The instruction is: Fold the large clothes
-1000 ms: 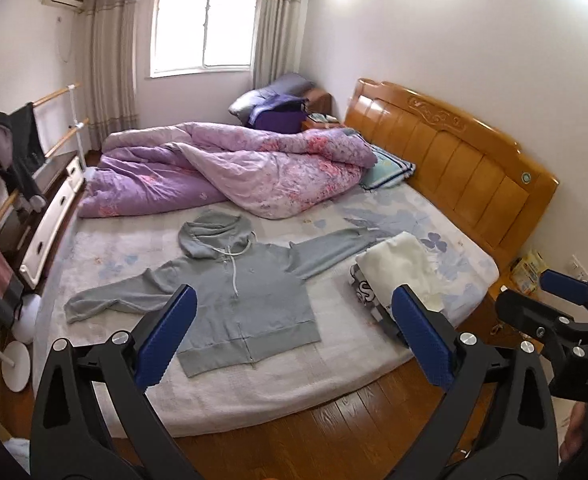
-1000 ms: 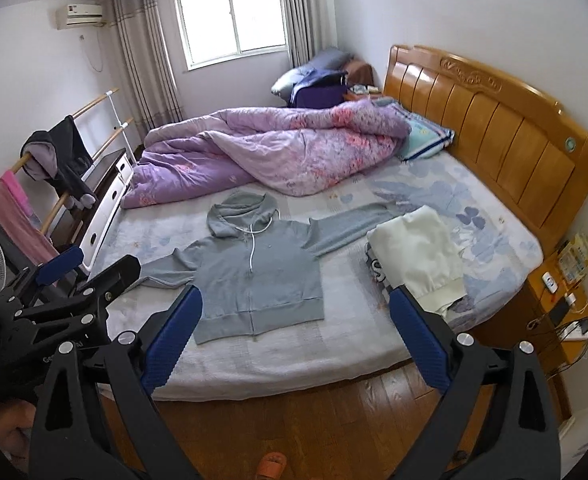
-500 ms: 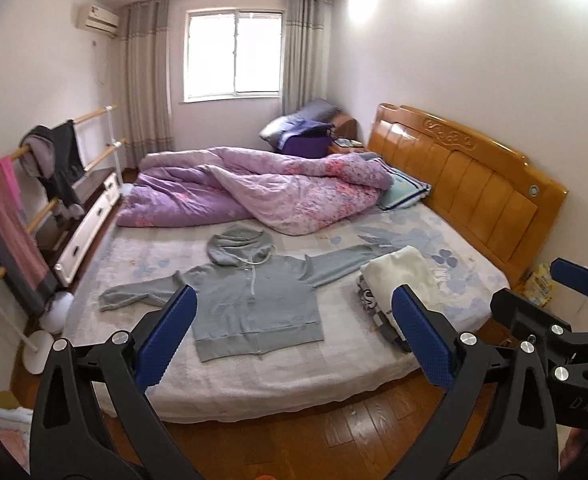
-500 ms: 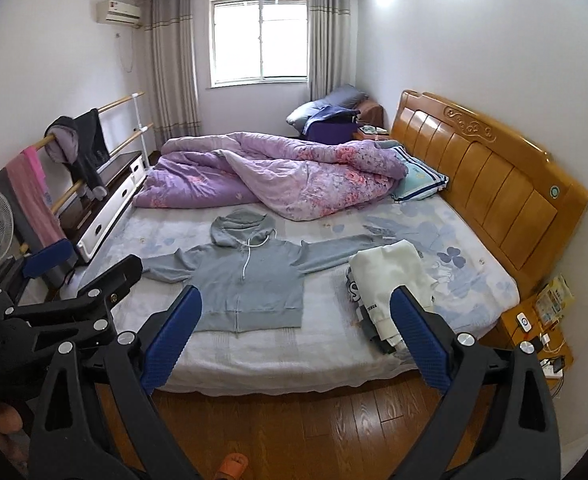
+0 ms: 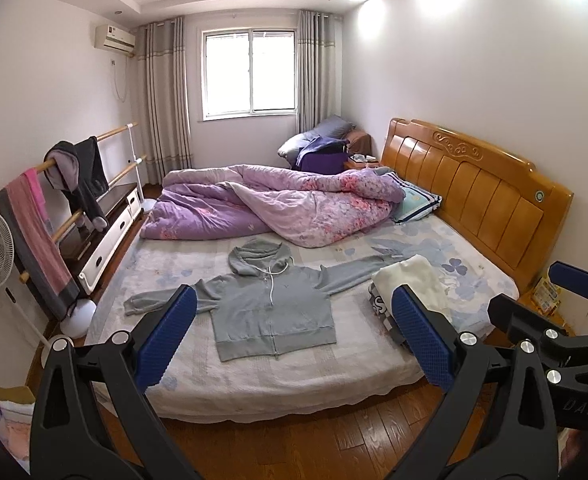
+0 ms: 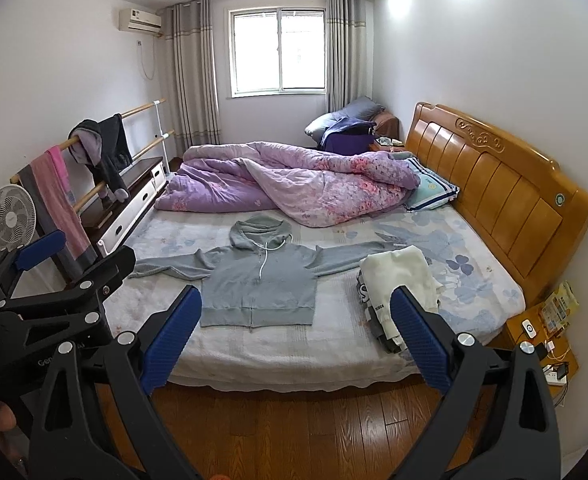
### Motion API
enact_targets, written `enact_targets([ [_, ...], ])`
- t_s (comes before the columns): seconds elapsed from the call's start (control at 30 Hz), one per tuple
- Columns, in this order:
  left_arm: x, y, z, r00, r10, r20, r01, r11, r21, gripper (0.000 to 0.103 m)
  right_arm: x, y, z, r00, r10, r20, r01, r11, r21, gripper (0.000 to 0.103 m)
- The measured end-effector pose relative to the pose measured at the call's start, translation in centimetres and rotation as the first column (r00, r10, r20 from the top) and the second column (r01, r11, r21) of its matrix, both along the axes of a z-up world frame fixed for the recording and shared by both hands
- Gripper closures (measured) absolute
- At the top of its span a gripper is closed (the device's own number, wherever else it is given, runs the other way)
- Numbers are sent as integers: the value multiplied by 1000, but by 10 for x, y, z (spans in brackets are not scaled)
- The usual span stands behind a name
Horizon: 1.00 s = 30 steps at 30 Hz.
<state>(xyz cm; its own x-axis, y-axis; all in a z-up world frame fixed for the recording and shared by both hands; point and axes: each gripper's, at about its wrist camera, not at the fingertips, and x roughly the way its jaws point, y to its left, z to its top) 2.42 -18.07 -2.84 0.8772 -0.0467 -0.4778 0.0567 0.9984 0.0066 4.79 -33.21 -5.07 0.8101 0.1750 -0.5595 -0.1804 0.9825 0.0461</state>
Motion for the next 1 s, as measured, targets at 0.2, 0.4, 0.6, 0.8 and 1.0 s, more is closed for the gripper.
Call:
enact_targets([
  [0.2, -7, 7, 10, 1000, -8, 21, 8, 1000, -6, 5, -8, 14, 11, 1000, 4, 20, -4, 1000, 15, 11],
  [0.4, -13, 24, 22, 999, 2, 48, -1, 1000, -9, 5, -12, 32, 19, 999, 7, 39, -8, 1000, 14, 11],
  [0.6, -18, 39, 31, 998, 2, 67, -1, 1000, -8, 5, -16, 48, 23, 999, 4, 52, -5, 1000, 15, 11],
  [0.8, -27, 53, 37, 996, 2, 86, 0, 1000, -16, 5, -20, 64, 29, 997, 4, 73, -4, 1000, -4, 11],
  [1.0, -29, 61, 39, 996, -10, 91, 12, 1000, -23, 5, -23, 71, 29, 997, 3, 74, -2, 1000, -5, 11],
])
